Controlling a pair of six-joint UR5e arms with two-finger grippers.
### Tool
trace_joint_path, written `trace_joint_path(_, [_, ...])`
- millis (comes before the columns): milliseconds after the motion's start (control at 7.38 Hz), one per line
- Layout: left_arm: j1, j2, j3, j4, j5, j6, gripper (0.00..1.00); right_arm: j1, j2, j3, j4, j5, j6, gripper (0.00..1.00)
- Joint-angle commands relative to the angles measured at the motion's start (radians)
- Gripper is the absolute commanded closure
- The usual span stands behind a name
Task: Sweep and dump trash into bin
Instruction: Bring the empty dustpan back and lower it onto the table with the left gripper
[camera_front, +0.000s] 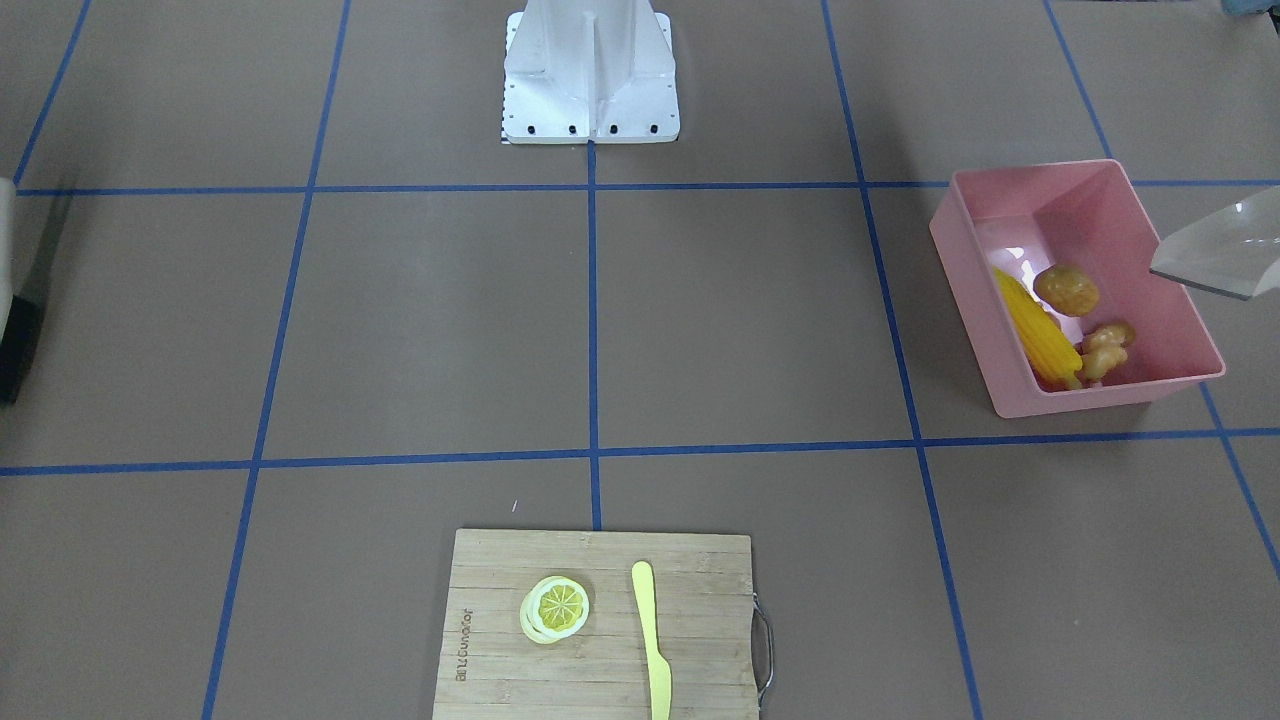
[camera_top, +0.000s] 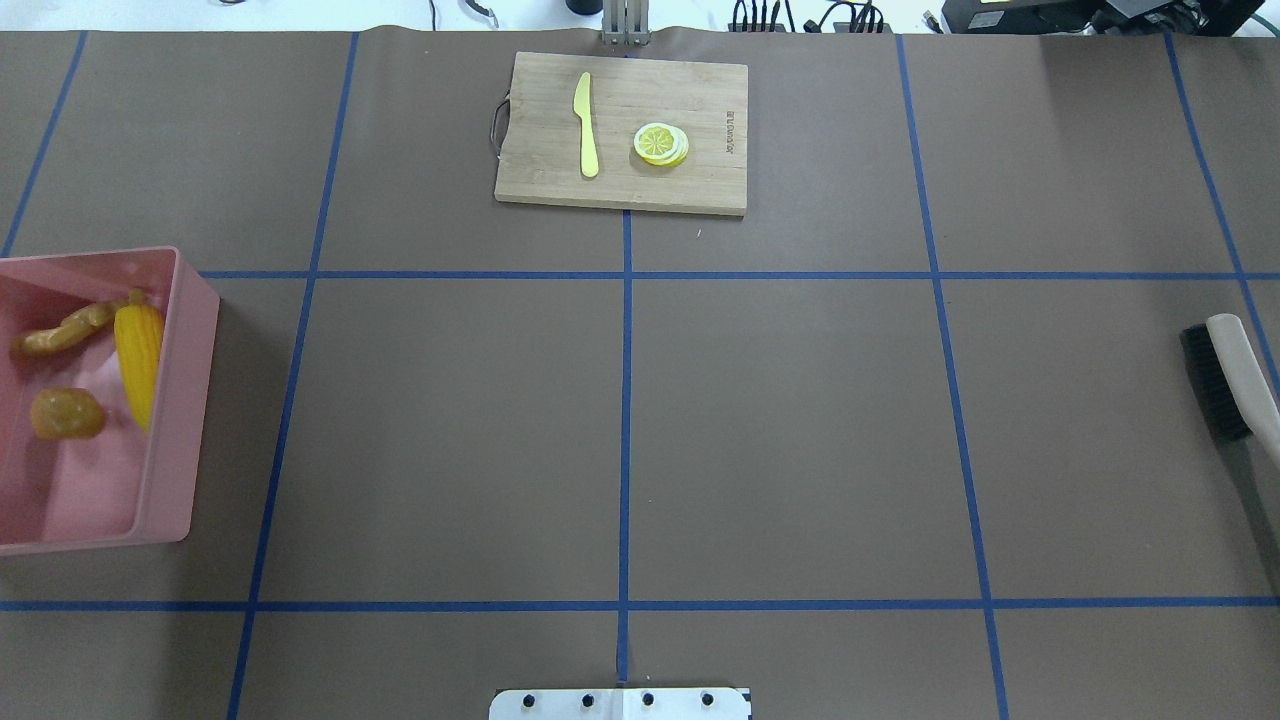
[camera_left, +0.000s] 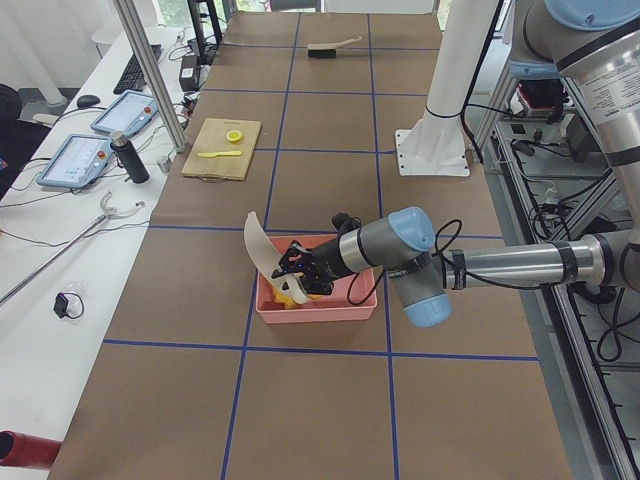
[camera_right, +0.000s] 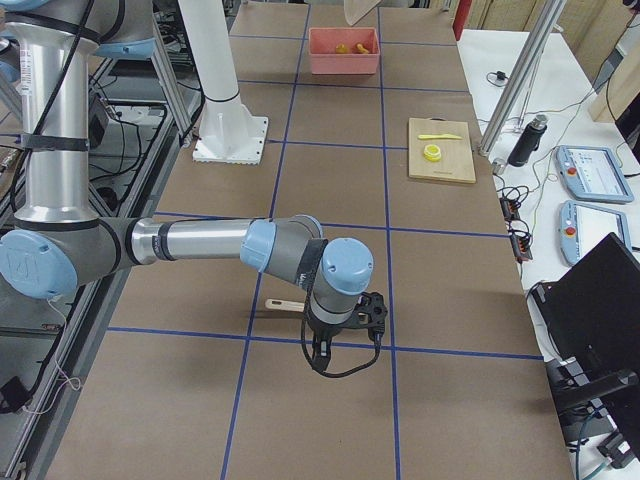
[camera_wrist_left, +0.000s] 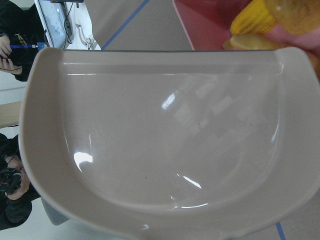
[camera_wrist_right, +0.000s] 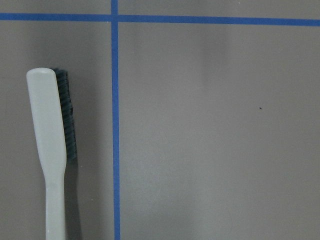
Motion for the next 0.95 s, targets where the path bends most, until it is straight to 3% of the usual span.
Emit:
trace_joint_path(0, [0.002,-0.009,0.005,0.001,0.000,0.002,1.00,0.000,-0.019,-0.004,0.114,-0.008,0.000,0.00])
trace_joint_path(271, [0.003,-0.014,0.000,0.018,-0.013,-0.045,1.00,0.000,-0.025,-0.022,0.160,-0.005,0.000,0.00])
trace_joint_path(407, [0.006,-0.020,0.000,0.033,-0.064,-0.175,1.00,0.000,-0.031,-0.045,0.179,0.009,0.004,0.00])
trace_joint_path(814, [0.021,-0.107,0.000,0.156,-0.341,-0.618,1.00,0.000,-0.033,-0.056,0.179,0.028,0.006,0.00])
